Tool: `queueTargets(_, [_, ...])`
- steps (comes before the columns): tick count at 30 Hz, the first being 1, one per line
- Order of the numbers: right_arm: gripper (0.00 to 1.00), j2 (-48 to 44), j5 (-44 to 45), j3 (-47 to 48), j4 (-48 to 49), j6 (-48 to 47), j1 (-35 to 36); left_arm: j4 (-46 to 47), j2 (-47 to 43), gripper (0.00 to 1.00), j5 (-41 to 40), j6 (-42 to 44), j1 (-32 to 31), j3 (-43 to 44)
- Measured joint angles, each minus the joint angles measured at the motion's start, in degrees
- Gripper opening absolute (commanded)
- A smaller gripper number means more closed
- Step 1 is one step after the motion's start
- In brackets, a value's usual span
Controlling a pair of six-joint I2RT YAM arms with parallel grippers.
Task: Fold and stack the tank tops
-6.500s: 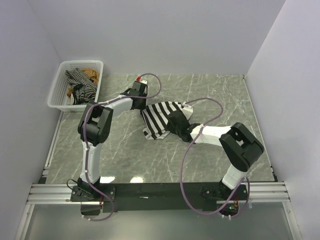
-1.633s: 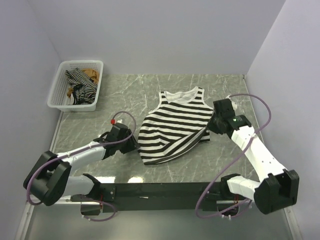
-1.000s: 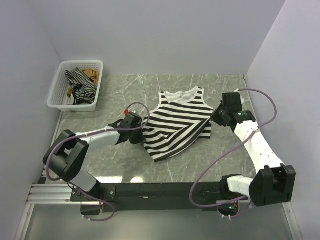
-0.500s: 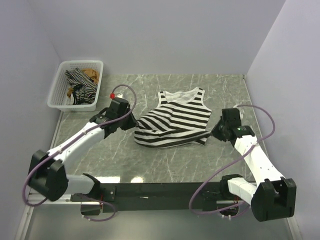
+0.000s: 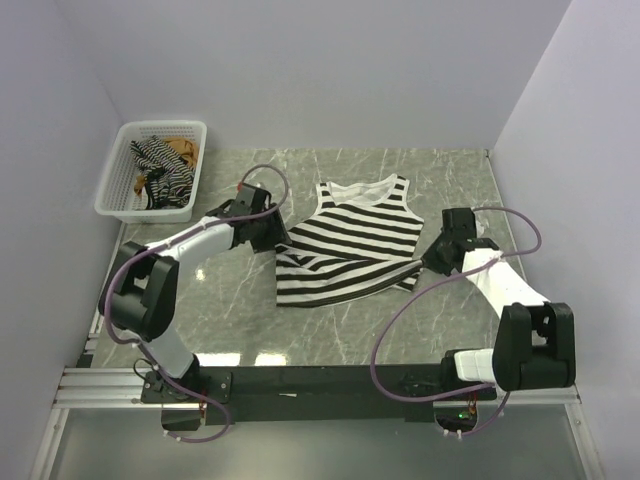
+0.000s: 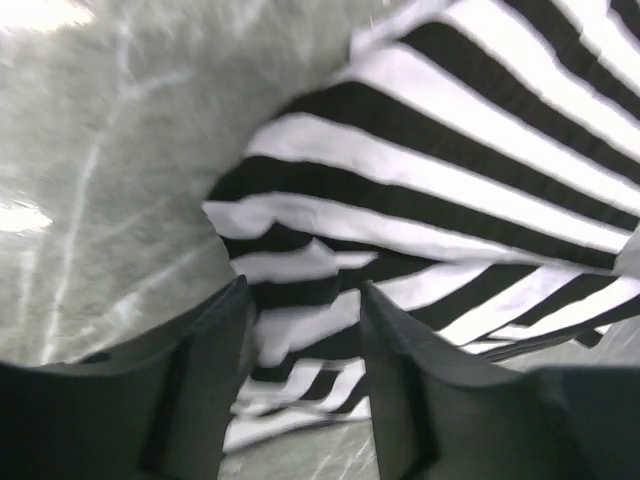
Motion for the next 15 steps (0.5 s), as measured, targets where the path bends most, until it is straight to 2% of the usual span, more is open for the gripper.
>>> queueTargets(1, [0.00,0.61,0.02,0.39,0.57,0.00,0.00,0.31,-0.52,0.62,-0.13,0.13,0.48,-0.11])
queueTargets(3, [0.00,1.64,-0.11,0.59,1.77,0.00,0.00,1.11,-2.73,0.62,-0.63,0.11,0.98,-1.44])
queueTargets(6, [0.00,2.78,-0.28,0.57,2.58,0.00,0.00,2.23,-8.96,0.57,-1.66,-0.07,0.94,-6.34])
queueTargets(7, [0.00,3.02,-0.35,0.48,3.10,-0.02,0.00,2.73,-11.65,0.50,-1.95,-0.20,0.90,-8.72])
queueTargets(9, [0.00,3.26,-0.37,0.26,3.69,-0.02,0.00,3.74,-16.26,0.46,-2.01,-0.76,0.81,-13.92])
queueTargets(12, [0.00,3.28,-0.42,-0.31,4.22,-0.04,0.00,5.51,-20.02,0.46,-1.88,-1.95,0.00,-21.31])
queueTargets(15, [0.00,3.28,-0.66,-1.09,4.85,-0.09,0.00,4.79,-21.97,0.50,-2.58,-4.52,-4.20,-27.71])
